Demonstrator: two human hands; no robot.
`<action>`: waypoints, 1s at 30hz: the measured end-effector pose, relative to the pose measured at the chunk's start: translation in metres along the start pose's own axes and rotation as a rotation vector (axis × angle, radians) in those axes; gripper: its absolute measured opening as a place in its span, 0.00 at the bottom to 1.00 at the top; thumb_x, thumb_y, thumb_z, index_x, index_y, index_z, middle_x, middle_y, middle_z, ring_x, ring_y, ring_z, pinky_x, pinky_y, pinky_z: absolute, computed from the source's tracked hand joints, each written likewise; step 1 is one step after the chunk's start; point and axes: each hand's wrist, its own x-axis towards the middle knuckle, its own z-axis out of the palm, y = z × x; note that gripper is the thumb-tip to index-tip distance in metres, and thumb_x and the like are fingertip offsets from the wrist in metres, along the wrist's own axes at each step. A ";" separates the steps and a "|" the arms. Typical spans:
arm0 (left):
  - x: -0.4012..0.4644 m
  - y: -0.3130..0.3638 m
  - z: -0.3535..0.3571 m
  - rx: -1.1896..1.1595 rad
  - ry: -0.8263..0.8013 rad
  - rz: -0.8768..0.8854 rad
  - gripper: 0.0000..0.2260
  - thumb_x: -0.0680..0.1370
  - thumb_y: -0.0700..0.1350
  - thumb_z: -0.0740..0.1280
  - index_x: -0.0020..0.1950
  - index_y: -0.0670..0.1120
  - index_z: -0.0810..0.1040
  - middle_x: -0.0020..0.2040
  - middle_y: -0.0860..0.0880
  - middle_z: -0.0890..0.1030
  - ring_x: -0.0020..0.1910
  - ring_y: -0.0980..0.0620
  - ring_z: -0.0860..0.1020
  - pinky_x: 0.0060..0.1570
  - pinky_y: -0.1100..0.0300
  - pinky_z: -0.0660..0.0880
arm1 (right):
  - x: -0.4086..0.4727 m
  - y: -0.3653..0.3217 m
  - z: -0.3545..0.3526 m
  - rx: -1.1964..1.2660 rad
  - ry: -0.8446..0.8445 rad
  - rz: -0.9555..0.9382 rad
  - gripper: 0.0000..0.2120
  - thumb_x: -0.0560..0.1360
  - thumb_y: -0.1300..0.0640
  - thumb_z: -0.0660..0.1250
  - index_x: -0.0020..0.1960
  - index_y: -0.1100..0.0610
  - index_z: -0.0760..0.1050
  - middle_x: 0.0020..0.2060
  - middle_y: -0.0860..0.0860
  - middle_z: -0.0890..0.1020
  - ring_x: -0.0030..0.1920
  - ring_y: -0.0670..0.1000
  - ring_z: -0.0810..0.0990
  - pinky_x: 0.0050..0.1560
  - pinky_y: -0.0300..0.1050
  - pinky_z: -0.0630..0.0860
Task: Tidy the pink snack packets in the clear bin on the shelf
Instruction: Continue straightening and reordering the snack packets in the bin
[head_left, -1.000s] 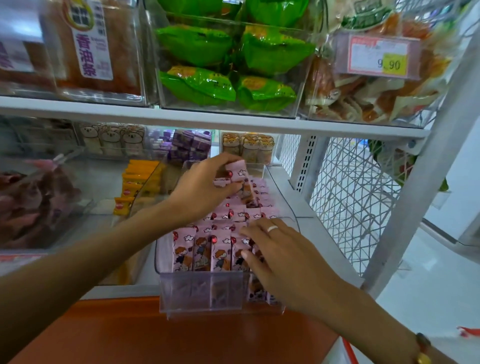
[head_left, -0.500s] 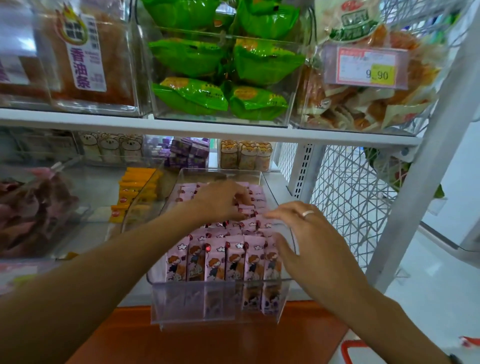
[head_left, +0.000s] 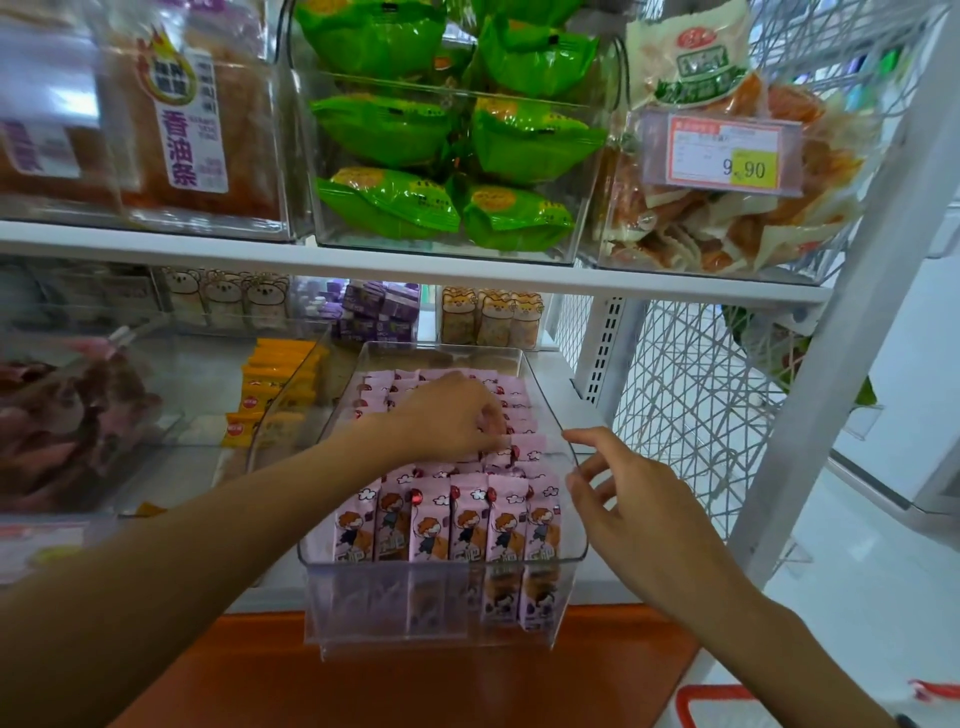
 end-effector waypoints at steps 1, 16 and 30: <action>-0.001 0.002 -0.001 -0.040 0.017 -0.012 0.10 0.77 0.52 0.67 0.53 0.48 0.81 0.55 0.51 0.81 0.48 0.56 0.75 0.51 0.61 0.71 | 0.000 0.000 0.000 0.000 0.005 -0.004 0.17 0.79 0.51 0.59 0.68 0.45 0.65 0.45 0.42 0.78 0.39 0.40 0.78 0.34 0.32 0.72; -0.101 0.044 -0.033 -0.957 0.775 -0.036 0.06 0.76 0.50 0.65 0.49 0.51 0.78 0.45 0.54 0.83 0.47 0.57 0.82 0.46 0.64 0.79 | 0.004 -0.060 0.015 0.428 0.012 -0.174 0.28 0.73 0.34 0.58 0.71 0.38 0.59 0.61 0.35 0.68 0.60 0.28 0.65 0.53 0.21 0.63; -0.122 0.025 -0.006 -0.637 0.556 -0.080 0.22 0.71 0.49 0.74 0.61 0.56 0.72 0.54 0.63 0.77 0.51 0.65 0.77 0.46 0.70 0.75 | 0.025 -0.076 0.034 1.137 -0.097 0.318 0.22 0.66 0.50 0.73 0.58 0.54 0.77 0.47 0.48 0.85 0.51 0.48 0.83 0.61 0.52 0.74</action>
